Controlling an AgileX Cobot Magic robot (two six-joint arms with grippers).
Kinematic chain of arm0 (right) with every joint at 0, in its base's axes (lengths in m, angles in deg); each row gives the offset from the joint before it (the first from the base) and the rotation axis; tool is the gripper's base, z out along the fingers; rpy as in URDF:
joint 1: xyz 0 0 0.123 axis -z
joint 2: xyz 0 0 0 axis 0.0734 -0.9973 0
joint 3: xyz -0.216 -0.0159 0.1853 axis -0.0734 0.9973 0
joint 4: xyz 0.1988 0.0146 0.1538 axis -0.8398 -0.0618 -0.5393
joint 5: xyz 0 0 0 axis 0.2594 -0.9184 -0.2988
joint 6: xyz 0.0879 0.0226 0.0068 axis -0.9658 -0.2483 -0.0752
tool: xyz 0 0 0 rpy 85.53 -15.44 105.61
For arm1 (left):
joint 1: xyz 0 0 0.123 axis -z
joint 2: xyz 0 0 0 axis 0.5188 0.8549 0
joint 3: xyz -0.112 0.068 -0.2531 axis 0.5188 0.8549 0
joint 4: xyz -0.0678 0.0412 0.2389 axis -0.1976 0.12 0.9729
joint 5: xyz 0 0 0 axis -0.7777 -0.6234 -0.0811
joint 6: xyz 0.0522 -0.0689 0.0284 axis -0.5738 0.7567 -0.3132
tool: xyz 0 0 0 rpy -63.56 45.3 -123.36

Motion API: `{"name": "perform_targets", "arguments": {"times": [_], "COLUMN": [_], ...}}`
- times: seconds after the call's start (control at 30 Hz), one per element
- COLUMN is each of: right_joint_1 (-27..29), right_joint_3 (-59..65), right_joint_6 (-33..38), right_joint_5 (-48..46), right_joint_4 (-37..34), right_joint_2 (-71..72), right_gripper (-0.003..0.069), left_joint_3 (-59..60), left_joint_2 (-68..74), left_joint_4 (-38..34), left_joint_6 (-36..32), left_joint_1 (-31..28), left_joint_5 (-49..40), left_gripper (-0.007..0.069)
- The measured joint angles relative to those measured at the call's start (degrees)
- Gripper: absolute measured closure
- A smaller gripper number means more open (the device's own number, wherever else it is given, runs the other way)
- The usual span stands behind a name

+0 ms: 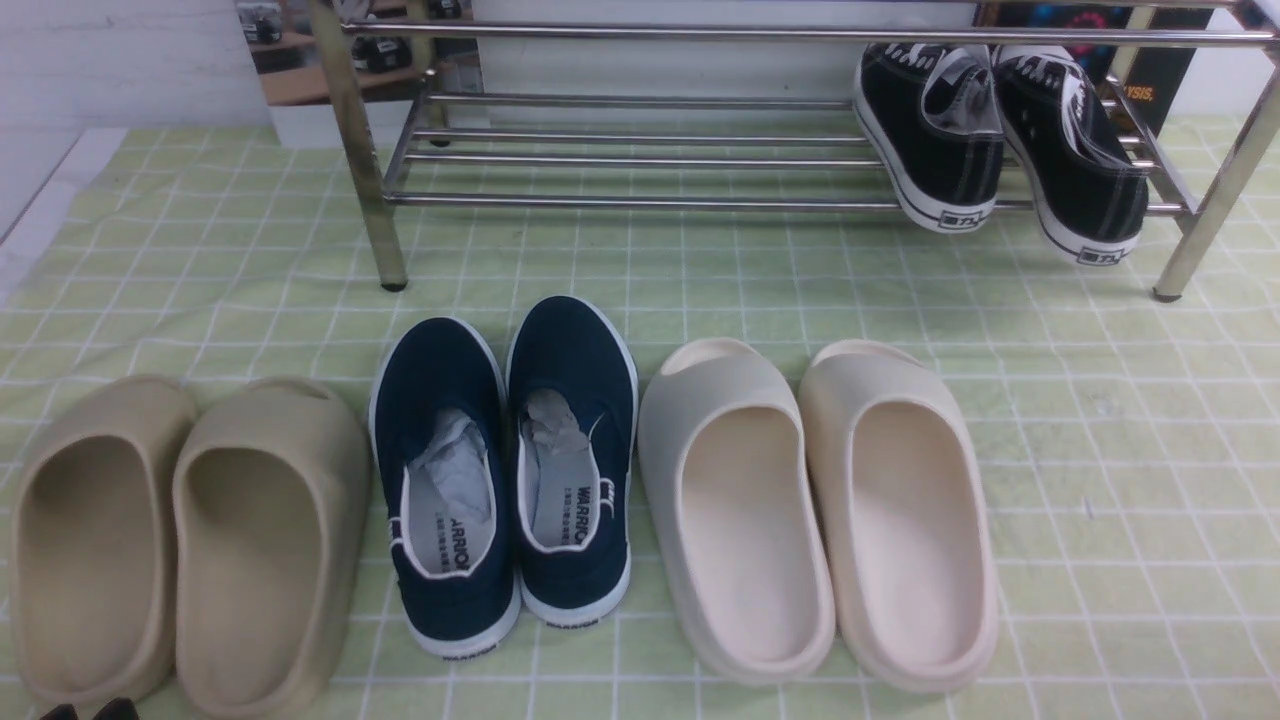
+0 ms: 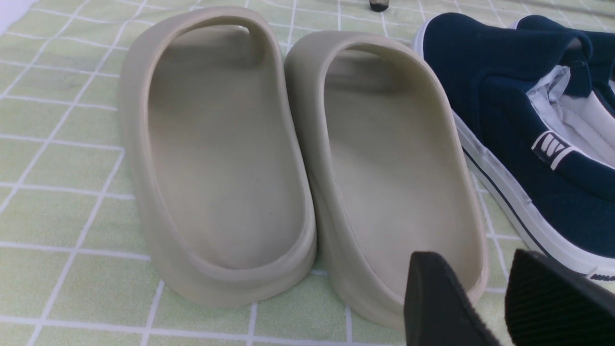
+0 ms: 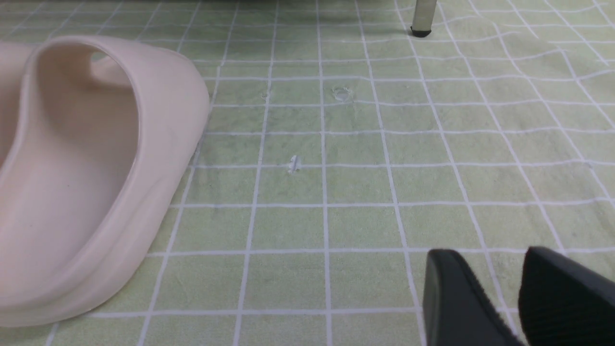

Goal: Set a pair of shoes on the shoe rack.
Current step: Use the left arm to grab the shoe closest to it

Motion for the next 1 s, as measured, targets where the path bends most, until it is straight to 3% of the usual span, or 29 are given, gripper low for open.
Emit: {"name": "perform_targets", "arguments": {"times": [0.33, 0.47, 0.63, 0.73, 0.87, 0.9, 1.0], "right_joint_1": [0.0, 0.0, 0.0, 0.0, 0.0, 0.0, 0.0], "right_joint_3": [0.0, 0.0, 0.0, 0.0, 0.0, 0.0, 0.0], "right_joint_6": [0.0, 0.0, 0.0, 0.0, 0.0, 0.0, 0.0], "right_joint_5": [0.0, 0.0, 0.0, 0.0, 0.0, 0.0, 0.0], "right_joint_4": [0.0, 0.0, 0.0, 0.0, 0.0, 0.0, 0.0], "right_joint_2": [0.0, 0.0, 0.0, 0.0, 0.0, 0.0, 0.0], "right_gripper": [0.0415, 0.0415, 0.0415, 0.0415, 0.0415, 0.0415, 0.0415], "left_joint_3": [0.0, 0.0, 0.0, 0.0, 0.0, 0.0, -0.17], "left_joint_2": [0.0, 0.0, 0.0, 0.0, 0.0, 0.0, -0.05], "left_joint_4": [0.0, 0.0, 0.0, 0.0, 0.0, -0.5, -2.62], "left_joint_6": [0.0, 0.0, 0.0, 0.0, 0.9, 3.13, 8.43], "left_joint_1": [0.0, 0.0, 0.0, 0.0, 0.0, 0.0, 0.0], "left_joint_5": [0.13, 5.38, 23.48, 39.55, 50.56, 57.15, 64.66], "left_gripper": [0.0386, 0.0386, 0.0386, 0.0386, 0.0386, 0.0387, 0.0401]}}
